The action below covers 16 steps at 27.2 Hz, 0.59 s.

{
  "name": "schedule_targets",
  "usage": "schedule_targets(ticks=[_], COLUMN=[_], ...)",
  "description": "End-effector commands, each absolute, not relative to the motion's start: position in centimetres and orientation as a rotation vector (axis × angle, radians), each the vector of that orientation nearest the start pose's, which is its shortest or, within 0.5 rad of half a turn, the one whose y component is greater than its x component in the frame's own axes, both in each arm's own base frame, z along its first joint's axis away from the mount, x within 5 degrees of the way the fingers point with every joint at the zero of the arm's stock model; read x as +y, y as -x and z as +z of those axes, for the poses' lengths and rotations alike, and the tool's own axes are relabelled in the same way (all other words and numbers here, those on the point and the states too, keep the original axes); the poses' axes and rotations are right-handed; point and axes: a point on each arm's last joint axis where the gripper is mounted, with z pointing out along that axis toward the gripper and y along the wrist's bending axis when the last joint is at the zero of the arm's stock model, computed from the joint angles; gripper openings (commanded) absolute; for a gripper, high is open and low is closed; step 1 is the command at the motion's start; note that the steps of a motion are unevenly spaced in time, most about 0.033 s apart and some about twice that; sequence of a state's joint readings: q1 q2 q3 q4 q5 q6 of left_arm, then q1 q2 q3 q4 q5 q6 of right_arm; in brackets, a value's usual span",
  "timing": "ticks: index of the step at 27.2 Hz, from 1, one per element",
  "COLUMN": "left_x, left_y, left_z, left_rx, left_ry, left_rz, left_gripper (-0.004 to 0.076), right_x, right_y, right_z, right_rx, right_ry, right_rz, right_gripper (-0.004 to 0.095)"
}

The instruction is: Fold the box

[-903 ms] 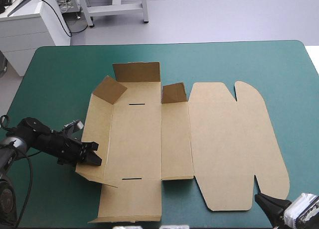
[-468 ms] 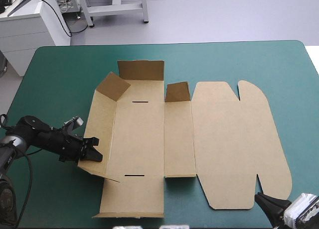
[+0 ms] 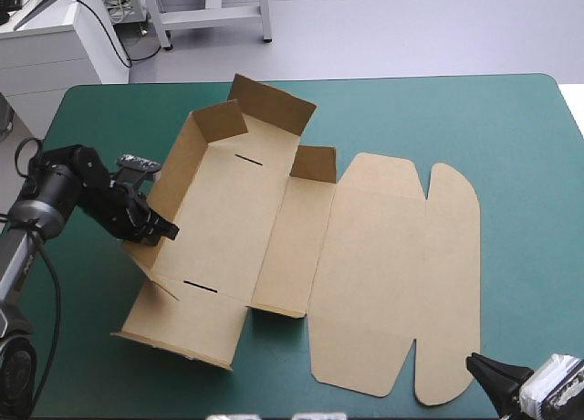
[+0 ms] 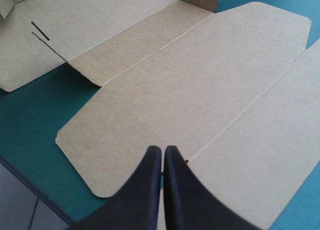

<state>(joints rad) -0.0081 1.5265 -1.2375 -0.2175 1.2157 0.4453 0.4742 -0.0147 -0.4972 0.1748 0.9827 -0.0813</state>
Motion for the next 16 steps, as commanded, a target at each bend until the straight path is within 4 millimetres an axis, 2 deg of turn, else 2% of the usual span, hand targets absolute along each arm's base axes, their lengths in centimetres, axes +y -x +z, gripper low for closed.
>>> schedule_targets(ticks=[1,6,9,13,16], left_x=[-4.0,-6.1,-7.4,-9.7,-11.4], left_y=[-29.3,-30.3,-31.0,-31.9,-31.9], left_z=[33.0,34.5,34.7,35.0,35.3], left_rx=[2.775,2.618,2.489,2.268,2.112], left_ry=[-0.817,-1.078,-1.164,-1.262,-1.401], left_rz=[0.026,0.462,0.597,0.626,0.635], left_gripper=[-0.0008,-0.0008,-0.0008,-0.0008,-0.0008], right_x=[0.9,0.9,0.9,0.9,0.9], right_y=[1.1,1.1,1.1,1.1,1.1], right_z=[29.5,29.5,29.5,29.5,29.5], right_rx=[1.814,1.814,1.814,1.814,1.814], right_ry=[0.518,0.518,0.518,0.518,0.518], right_rz=[0.478,0.478,0.478,0.478,0.478], right_gripper=[0.0000,0.0000,0.0000,0.0000,0.0000])
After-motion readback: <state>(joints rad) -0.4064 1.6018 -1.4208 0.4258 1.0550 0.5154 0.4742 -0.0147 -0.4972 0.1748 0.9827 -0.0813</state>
